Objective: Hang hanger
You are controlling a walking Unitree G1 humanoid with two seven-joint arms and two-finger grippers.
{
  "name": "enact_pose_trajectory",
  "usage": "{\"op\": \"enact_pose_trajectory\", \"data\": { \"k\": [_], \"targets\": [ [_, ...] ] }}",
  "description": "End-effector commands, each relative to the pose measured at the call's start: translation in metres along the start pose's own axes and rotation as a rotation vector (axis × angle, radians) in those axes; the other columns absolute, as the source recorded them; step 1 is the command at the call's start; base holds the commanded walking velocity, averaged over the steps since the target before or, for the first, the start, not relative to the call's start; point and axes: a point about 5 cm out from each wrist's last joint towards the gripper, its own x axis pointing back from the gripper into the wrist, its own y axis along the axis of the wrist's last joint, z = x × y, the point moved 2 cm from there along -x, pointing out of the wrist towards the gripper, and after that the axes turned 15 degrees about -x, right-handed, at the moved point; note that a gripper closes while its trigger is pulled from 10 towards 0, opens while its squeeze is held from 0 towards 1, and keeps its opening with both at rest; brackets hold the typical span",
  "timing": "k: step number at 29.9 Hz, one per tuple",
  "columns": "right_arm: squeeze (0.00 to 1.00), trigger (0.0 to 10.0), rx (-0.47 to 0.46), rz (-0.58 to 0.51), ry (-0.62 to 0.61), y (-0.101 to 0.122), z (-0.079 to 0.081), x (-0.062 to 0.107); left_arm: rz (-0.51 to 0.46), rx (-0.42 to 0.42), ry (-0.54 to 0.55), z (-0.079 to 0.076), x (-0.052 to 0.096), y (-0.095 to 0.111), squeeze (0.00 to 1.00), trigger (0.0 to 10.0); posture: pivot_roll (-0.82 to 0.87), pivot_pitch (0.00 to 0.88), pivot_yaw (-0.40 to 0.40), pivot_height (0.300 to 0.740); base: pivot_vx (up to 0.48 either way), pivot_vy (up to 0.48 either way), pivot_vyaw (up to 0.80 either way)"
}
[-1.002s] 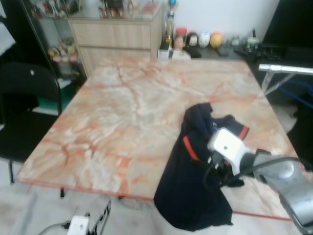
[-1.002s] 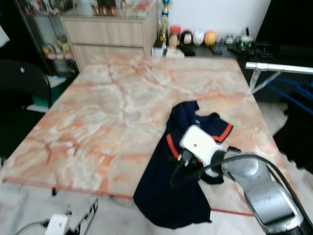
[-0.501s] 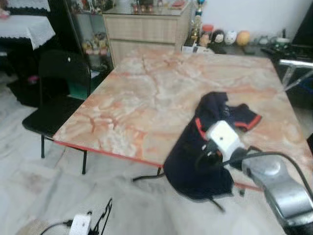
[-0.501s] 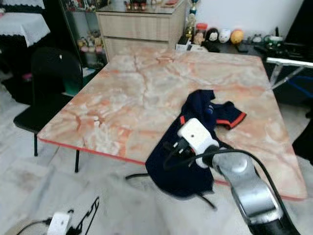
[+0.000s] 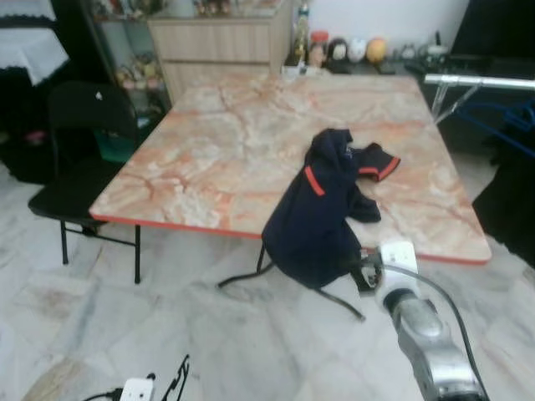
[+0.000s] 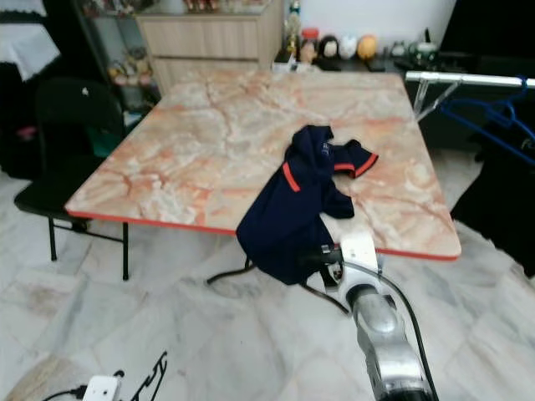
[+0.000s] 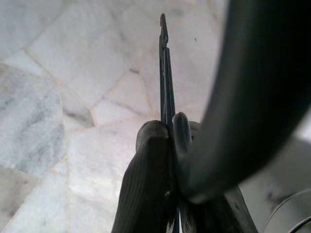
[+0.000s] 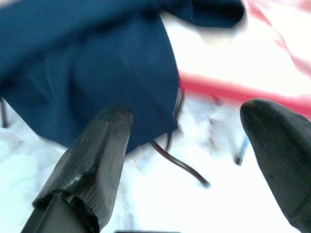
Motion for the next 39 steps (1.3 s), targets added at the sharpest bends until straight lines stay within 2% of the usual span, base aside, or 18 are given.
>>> {"op": "enact_pose_trajectory", "data": {
  "k": [1, 3, 6, 9, 15, 17, 20, 23, 28, 32, 33, 34, 37, 39],
  "targets": [
    [0.00, 10.0, -0.004, 0.046, -0.018, -0.020, 0.005, -0.001, 0.013, -0.010, 0.007, 0.005, 0.000, 0.000, 0.00, 10.0, 0.01, 0.020, 0.013, 0.740, -0.296, 0.000, 0.00],
    [0.00, 10.0, -0.059, 0.122, -0.084, -0.049, -0.001, 0.001, 0.020, -0.009, 0.016, 0.017, 0.002, 0.000, 0.00, 10.0, 0.01, 0.022, 0.013, 0.740, -0.277, 0.000, 0.00],
    [0.00, 10.0, -0.066, 0.154, -0.107, -0.061, -0.003, 0.002, 0.027, -0.017, 0.021, 0.021, 0.004, -0.002, 0.00, 10.0, 0.01, 0.022, 0.013, 0.740, -0.086, 0.000, 0.00],
    [0.00, 10.0, -0.124, 0.268, -0.153, -0.091, -0.010, 0.010, 0.041, -0.034, 0.021, 0.016, 0.004, -0.006, 0.00, 10.0, 0.00, 0.021, 0.012, 0.740, 0.000, 0.000, 0.00],
    [0.00, 10.0, -0.121, 0.406, -0.197, -0.124, -0.020, 0.027, 0.063, -0.042, 0.015, 0.011, 0.002, -0.006, 0.00, 10.0, 0.00, 0.017, 0.005, 0.740, 0.000, 0.000, 0.00],
    [0.00, 10.0, -0.147, 0.447, -0.231, -0.134, -0.025, 0.034, 0.062, -0.038, 0.017, 0.010, 0.001, -0.004, 0.00, 10.0, -0.01, 0.016, -0.002, 0.740, 0.000, 0.000, 0.00],
    [0.00, 10.0, -0.137, 0.489, -0.253, -0.142, -0.030, 0.040, 0.062, -0.036, 0.025, 0.009, -0.001, -0.001, 0.00, 10.0, -0.01, 0.018, -0.006, 0.740, 0.000, 0.000, 0.00],
    [0.00, 10.0, -0.130, 0.496, -0.218, -0.143, -0.027, 0.041, 0.064, -0.026, 0.042, 0.009, -0.004, 0.002, 0.00, 10.0, -0.01, 0.017, -0.006, 0.740, 0.000, 0.000, 0.00],
    [0.00, 10.0, -0.102, 0.516, -0.166, -0.147, -0.024, 0.042, 0.075, -0.062, 0.037, 0.004, -0.005, 0.003, 0.00, 10.0, -0.02, 0.003, -0.003, 0.740, 0.000, 0.000, 0.00],
    [0.00, 10.0, -0.098, 0.524, -0.168, -0.147, -0.027, 0.043, 0.086, -0.074, 0.035, 0.002, -0.005, 0.001, 0.00, 10.0, -0.01, 0.000, -0.007, 0.740, 0.000, 0.000, 0.00],
    [0.00, 10.0, -0.197, 0.482, -0.246, -0.140, -0.040, 0.041, 0.085, -0.075, 0.039, 0.002, -0.005, 0.001, 0.00, 10.0, -0.01, 0.000, -0.004, 0.740, 0.000, 0.000, 0.00],
    [0.00, 10.0, -0.242, 0.452, -0.311, -0.134, -0.053, 0.041, 0.082, -0.072, 0.043, 0.002, -0.005, 0.002, 0.00, 10.0, -0.01, 0.000, -0.005, 0.740, 0.000, 0.000, 0.00],
    [0.00, 10.0, -0.183, 0.465, -0.298, -0.133, -0.060, 0.042, 0.080, -0.072, 0.043, 0.003, -0.005, 0.002, 0.00, 10.0, -0.02, 0.000, -0.008, 0.740, 0.000, 0.000, 0.00],
    [0.00, 10.0, -0.188, 0.467, -0.312, -0.132, -0.065, 0.044, 0.079, -0.073, 0.045, 0.004, -0.005, 0.003, 0.00, 10.0, -0.02, 0.000, -0.009, 0.740, 0.000, 0.000, 0.00]
  ]
}}
